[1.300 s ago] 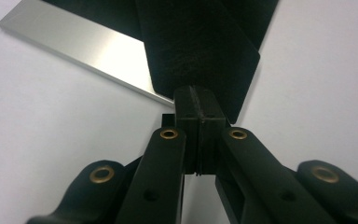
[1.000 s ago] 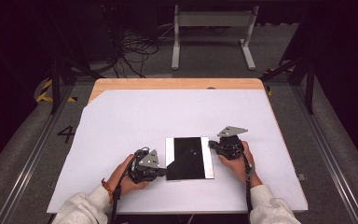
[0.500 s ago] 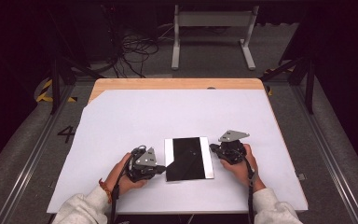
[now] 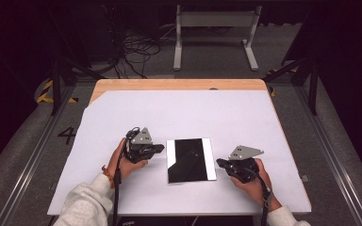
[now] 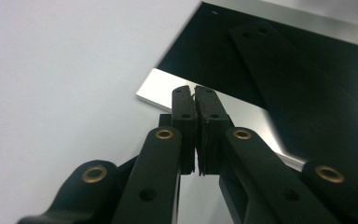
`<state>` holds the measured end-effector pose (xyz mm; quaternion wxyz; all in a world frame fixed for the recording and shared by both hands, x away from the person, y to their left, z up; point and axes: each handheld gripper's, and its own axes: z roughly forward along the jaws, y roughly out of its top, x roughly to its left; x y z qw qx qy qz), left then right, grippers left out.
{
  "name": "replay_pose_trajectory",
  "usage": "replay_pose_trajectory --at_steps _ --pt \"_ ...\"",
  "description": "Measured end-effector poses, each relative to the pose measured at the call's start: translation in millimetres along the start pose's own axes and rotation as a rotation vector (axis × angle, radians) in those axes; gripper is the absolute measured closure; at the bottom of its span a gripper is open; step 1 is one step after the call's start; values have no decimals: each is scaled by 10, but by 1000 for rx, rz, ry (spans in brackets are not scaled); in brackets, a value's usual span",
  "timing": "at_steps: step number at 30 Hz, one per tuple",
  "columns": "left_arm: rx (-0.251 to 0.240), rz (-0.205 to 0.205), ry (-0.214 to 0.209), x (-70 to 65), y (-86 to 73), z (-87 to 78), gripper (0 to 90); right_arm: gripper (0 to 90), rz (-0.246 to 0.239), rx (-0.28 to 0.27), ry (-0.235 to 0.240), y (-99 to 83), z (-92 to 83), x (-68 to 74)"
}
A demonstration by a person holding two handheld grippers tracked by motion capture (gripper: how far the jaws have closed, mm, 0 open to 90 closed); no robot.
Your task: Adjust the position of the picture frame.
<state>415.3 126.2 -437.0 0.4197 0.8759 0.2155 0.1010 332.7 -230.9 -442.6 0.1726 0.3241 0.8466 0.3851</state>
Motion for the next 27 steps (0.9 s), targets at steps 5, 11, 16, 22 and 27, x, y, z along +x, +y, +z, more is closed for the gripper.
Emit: replay_pose_trajectory --at_steps 5,11,16,22,27 --pt "0 -14 21 155 81 135 882 900 -36 23 43 -90 -27 178" --pt "17 -30 63 221 159 349 875 900 -62 38 72 -143 -44 301" --pt "30 -60 63 283 207 478 866 900 -76 49 88 -196 -84 351" --pt "77 -49 49 292 211 616 830 900 -80 56 72 -236 -86 376" --pt "83 -59 33 312 190 622 874 900 -71 48 43 -244 -82 357"
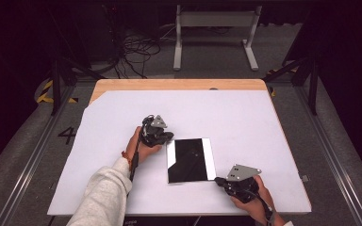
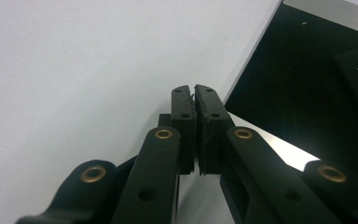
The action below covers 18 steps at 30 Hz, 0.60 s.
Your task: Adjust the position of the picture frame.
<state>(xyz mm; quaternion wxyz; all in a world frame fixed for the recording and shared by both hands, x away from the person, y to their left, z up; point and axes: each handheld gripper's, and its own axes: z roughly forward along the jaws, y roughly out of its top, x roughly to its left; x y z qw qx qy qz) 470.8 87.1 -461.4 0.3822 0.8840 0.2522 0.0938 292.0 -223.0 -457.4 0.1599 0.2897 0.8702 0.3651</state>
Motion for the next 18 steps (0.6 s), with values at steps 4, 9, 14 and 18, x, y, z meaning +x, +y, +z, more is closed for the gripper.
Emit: replay_pose_trajectory --at_steps 4,9,14,18 --pt "12 -1 3 8 -10 -19 893 900 24 -10 -13 -9 11 -43" --pt "15 12 12 2 -5 -16 892 900 12 -1 23 -3 -15 -40" --pt "11 15 8 9 -8 -11 887 900 12 12 45 21 2 6" --pt "10 13 8 9 -9 -9 886 900 8 2 23 21 18 24"
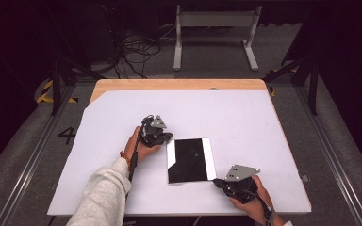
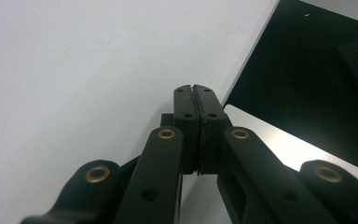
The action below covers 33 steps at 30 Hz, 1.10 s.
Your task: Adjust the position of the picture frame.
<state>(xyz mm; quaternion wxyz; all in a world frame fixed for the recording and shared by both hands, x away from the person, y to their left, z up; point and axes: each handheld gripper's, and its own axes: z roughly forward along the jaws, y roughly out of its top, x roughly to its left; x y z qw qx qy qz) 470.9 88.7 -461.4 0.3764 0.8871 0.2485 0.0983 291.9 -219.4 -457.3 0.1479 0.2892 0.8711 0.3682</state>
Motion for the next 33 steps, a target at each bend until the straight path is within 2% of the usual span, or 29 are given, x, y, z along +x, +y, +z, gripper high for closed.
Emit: replay_pose_trajectory --at_steps 1,4,9,12,15,19,24,28,32,33 --pt "0 -3 0 0 -1 -1 886 900 -1 -8 -25 -4 13 -1" --pt "4 -8 1 -4 3 -1 886 900 -2 -18 -27 -5 25 -10" --pt "13 -9 -9 -7 8 -6 895 900 -14 -11 -57 16 39 17" --pt "15 -6 -12 -7 4 -19 897 900 0 -14 -63 15 42 10" --pt "8 -56 -58 30 -38 -47 897 900 9 -13 -77 14 43 -11" --pt "26 -53 -67 22 -52 -84 898 900 13 -10 -99 29 55 -74" --pt "16 -91 -106 45 -136 -145 898 900 32 -14 -123 41 77 -159" --pt "45 -63 -80 -17 -152 -202 898 900 41 -8 -135 69 101 -216" --pt "57 -62 -97 -26 -200 -258 898 900 59 -11 -144 90 129 -275" --pt "61 -52 -90 -39 -210 -275 898 900 64 -12 -145 96 137 -294"
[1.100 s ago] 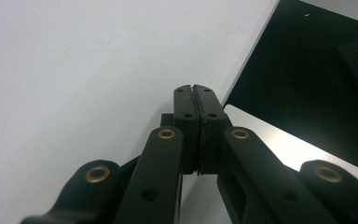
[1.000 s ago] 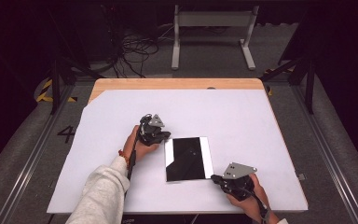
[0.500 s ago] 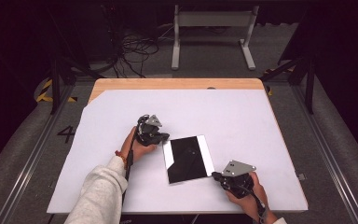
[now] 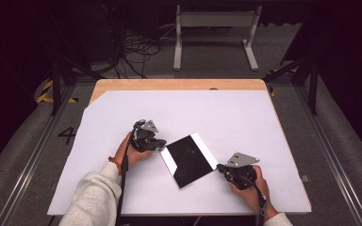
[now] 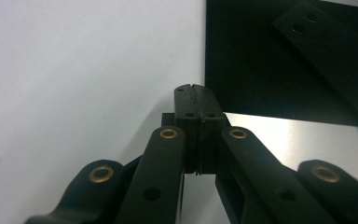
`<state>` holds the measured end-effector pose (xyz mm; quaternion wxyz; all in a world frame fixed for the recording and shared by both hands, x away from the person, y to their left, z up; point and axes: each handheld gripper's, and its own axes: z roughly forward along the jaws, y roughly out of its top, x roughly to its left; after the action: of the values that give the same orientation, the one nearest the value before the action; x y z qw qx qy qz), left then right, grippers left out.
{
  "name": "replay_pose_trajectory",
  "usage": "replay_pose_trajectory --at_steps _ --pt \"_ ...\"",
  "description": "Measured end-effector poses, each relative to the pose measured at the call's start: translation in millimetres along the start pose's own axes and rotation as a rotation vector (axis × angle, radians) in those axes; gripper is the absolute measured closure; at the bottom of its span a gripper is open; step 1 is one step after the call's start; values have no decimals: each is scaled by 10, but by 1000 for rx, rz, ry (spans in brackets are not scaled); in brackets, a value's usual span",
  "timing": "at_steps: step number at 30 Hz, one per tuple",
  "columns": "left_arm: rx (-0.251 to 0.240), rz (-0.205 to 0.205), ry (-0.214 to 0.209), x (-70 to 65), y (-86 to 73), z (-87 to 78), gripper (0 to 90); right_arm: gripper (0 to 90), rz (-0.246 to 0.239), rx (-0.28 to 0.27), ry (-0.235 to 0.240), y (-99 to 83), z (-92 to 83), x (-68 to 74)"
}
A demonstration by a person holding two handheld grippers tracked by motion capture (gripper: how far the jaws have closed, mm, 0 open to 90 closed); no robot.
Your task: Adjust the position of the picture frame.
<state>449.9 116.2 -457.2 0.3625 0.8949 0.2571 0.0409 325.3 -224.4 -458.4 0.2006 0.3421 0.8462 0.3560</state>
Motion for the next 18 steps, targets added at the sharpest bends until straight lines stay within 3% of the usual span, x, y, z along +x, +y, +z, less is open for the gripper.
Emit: replay_pose_trajectory --at_steps 5,13,18 --pt "20 7 4 -46 -54 -63 898 900 38 1 -10 62 77 -69" --pt "18 9 -30 -104 -163 -138 898 900 46 -4 -26 134 176 -159" --pt "23 32 -36 -179 -210 -171 898 900 53 -5 -42 185 241 -207"
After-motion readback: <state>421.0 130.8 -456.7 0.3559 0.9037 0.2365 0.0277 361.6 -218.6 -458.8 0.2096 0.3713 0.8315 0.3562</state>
